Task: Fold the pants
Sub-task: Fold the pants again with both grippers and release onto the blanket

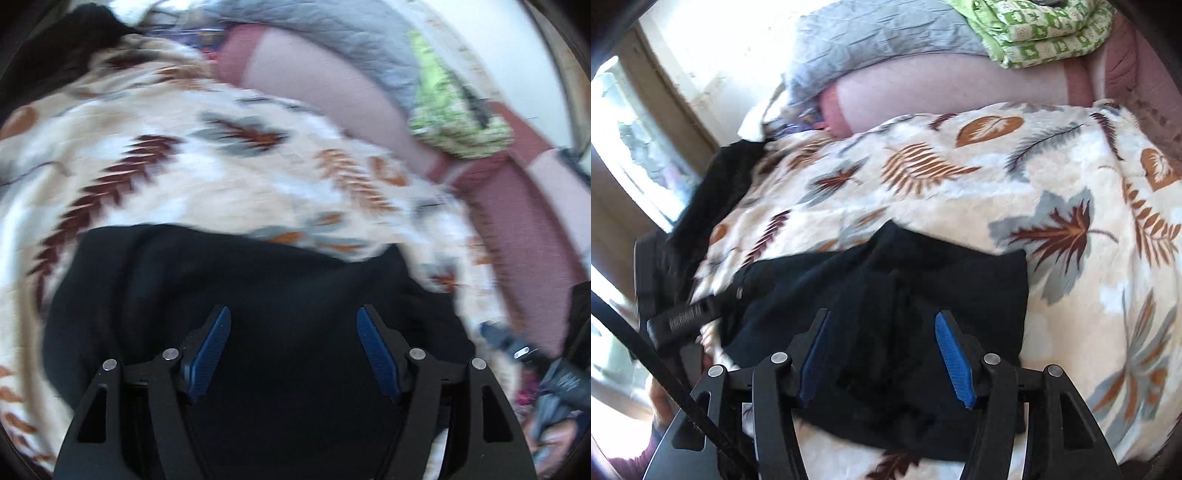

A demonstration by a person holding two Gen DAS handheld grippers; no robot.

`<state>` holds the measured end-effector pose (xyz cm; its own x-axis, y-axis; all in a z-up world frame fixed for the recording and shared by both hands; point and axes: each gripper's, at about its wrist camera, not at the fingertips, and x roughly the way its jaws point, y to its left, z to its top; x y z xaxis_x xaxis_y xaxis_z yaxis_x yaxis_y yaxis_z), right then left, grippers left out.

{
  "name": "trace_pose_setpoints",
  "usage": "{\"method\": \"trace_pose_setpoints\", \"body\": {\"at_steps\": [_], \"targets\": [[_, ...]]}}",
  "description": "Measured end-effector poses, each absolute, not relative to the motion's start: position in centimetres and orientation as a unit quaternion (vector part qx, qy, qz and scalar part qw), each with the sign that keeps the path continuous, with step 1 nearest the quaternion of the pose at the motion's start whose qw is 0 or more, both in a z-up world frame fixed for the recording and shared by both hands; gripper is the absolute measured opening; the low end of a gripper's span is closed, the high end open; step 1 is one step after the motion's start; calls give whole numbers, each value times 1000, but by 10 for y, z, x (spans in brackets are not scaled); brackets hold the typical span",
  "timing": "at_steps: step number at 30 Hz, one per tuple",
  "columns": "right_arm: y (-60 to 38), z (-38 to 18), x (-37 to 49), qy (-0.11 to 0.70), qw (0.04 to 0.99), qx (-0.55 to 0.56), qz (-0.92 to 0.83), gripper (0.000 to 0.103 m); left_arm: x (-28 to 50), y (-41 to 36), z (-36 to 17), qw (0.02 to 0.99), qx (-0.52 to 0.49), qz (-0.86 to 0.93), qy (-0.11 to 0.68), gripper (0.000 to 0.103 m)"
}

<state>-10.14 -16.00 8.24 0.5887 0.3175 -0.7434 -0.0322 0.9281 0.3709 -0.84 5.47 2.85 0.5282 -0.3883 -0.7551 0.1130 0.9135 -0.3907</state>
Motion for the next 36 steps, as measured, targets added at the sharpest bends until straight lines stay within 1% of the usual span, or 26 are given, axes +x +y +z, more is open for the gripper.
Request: {"method": "trace_pose_setpoints", "body": {"at_steps": [2,4,6,8,11,13,15,16,17,19,20,21,22,23,25,26,27,29,30,31,32,33,36], "targets": [[-157,73,-86,451,868,184,96,63,-6,67,24,858,-166,-134,468,69],[-151,52,-66,477,844,228,93,63,-6,78,27,854,-193,-139,462,69],[-139,27,-50,507,804,289,114,64,-10,85,34,867,-182,-126,446,69],[-132,25,-46,501,802,302,119,72,-13,93,39,874,-184,-118,433,69],[-129,36,-37,492,784,335,176,72,-15,109,44,877,-209,-111,419,73],[-132,50,-31,481,799,320,167,72,-15,111,46,875,-215,-110,419,73],[-134,62,-19,482,835,246,102,72,-14,111,45,873,-214,-107,424,74],[-134,63,-9,489,845,206,64,69,-13,109,44,874,-209,-103,428,74],[-134,62,1,494,851,171,37,63,-12,107,43,874,-201,-97,431,74],[-132,58,17,502,852,149,29,60,-11,105,39,875,-185,-85,439,74],[-129,54,24,508,849,142,29,50,-11,104,37,875,-179,-76,443,74],[-126,49,31,518,844,136,38,36,-11,104,35,876,-174,-71,444,74],[-119,41,39,537,831,130,58,9,-10,103,34,876,-171,-69,445,74],[-115,33,44,555,821,122,66,8,-10,102,34,878,-167,-67,444,74],[-105,17,61,586,802,99,60,9,-11,99,36,883,-157,-66,438,74],[-104,14,68,589,798,108,60,12,-12,98,37,885,-154,-65,434,74],[-107,15,72,588,796,126,65,12,-12,98,38,887,-153,-65,430,74],[-117,27,73,571,798,175,83,16,-14,99,40,890,-154,-67,425,74],[-126,39,65,548,807,202,89,18,-15,101,42,892,-155,-65,420,74],[-131,47,57,532,813,217,96,30,-16,102,43,893,-157,-64,417,74],[-137,58,39,518,819,221,104,36,-16,103,45,894,-160,-64,415,74],[-139,65,20,514,826,208,100,39,-16,105,46,893,-168,-65,412,74],[-144,70,-35,507,844,157,80,39,-16,107,47,889,-182,-72,413,74]]}}
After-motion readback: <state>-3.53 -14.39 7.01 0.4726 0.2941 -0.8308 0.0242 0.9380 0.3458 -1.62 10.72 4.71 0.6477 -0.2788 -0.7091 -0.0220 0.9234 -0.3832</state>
